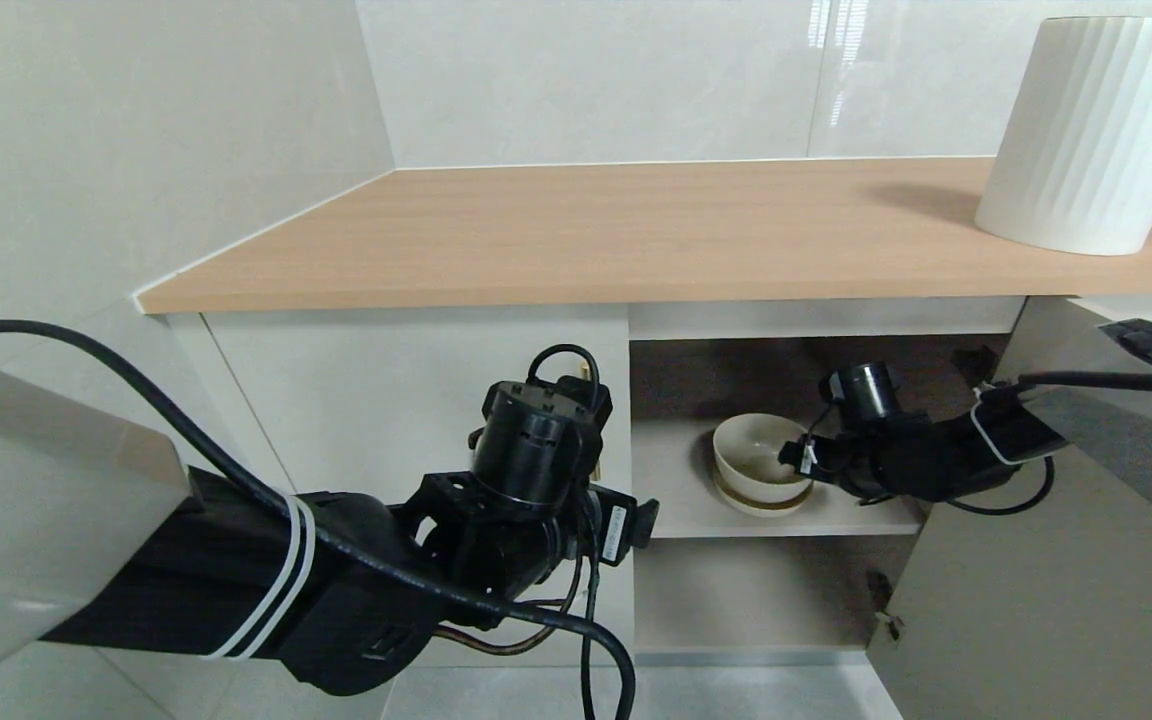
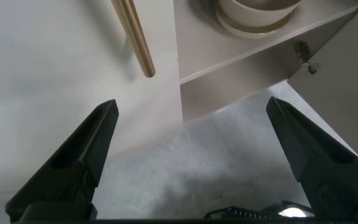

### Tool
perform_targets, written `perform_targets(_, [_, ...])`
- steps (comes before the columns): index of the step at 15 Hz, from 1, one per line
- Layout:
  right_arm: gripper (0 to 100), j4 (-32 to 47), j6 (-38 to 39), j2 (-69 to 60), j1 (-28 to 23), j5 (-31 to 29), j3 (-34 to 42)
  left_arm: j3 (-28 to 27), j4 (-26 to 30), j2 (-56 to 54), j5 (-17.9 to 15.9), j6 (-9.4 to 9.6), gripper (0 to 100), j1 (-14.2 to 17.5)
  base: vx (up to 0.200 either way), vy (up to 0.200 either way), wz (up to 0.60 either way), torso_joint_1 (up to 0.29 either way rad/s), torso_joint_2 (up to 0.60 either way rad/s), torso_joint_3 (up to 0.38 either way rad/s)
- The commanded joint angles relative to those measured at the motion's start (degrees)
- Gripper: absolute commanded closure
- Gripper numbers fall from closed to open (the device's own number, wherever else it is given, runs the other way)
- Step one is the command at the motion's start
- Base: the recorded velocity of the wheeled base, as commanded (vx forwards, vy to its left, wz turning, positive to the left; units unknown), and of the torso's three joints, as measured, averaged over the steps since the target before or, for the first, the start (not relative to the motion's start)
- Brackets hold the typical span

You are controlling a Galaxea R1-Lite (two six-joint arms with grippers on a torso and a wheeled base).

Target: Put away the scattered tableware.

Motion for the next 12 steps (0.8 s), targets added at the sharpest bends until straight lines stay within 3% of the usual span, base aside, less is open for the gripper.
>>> perform_targets(1, [0,0.12,-0.02,-6.76,1.95,0.23,5.74,1.54,-0.01,-1.52,0.17,0.12,0,0.06,0.0,0.0,0.0,0.0,0.0,0.0])
perform_targets(5, [0,0.21,-0.63,-17.48,6.96,0.76,16.9,5.41,-0.01,-6.7,-0.62,0.74,0,0.59,0.0,0.0,0.0,0.0,0.0,0.0])
perform_targets(9, [0,0.21,-0.54,-29.35,12.93,0.84,28.85,12.0,-0.01,-11.8,-0.62,-2.34,0,1.56,0.0,0.0,0.0,0.0,0.0,0.0])
perform_targets(12, [0,0.21,-0.37,-34.88,13.37,0.93,35.09,15.6,0.08,-16.02,-0.53,-3.57,0,2.35,0.0,0.0,0.0,0.0,0.0,0.0])
